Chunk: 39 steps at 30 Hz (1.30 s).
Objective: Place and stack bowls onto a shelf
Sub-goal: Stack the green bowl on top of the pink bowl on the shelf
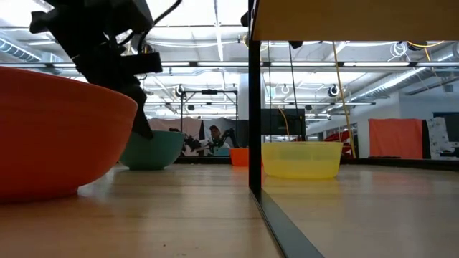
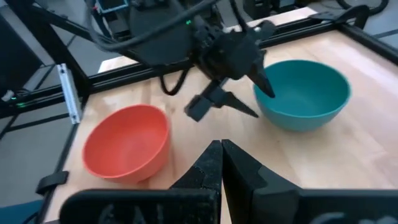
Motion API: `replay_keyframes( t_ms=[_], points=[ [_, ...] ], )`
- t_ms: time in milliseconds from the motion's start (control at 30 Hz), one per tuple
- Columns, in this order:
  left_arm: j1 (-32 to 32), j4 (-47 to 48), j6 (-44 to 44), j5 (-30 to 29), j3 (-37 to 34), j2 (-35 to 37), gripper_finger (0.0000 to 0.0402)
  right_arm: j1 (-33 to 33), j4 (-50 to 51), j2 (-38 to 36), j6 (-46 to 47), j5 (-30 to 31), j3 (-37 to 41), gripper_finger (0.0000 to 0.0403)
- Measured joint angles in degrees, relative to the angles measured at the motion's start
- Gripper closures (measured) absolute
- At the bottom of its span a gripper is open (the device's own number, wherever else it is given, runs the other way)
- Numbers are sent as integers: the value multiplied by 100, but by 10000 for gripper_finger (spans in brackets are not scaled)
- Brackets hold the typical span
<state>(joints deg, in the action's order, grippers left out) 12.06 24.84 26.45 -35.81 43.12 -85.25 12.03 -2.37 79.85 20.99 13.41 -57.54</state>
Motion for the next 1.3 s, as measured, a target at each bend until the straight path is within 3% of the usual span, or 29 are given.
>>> replay_keyframes(
  t_ms=[100,367,567,700,833,1033,1300],
  points=[
    [-89,-14,-219,313,2,-123,249,115,-14,0,113,2,0,403],
    [-153,-522,-901,260,1,-253,388,366,-122,-4,126,177,0,403],
    [33,-671,-1317,214,308,-32,389,422,-48,-4,171,182,0,403],
    [281,-640,-1842,325,782,15,393,577,204,-2,-45,560,-137,403],
    [510,-301,-2580,456,1296,15,389,708,940,-2,-494,889,-617,403],
    [758,-6,-3798,840,1803,13,393,737,1861,-4,-1526,764,-1201,403],
    [716,35,-4864,1179,2054,15,393,788,1935,-2,-2968,800,-1228,398]
  ],
)
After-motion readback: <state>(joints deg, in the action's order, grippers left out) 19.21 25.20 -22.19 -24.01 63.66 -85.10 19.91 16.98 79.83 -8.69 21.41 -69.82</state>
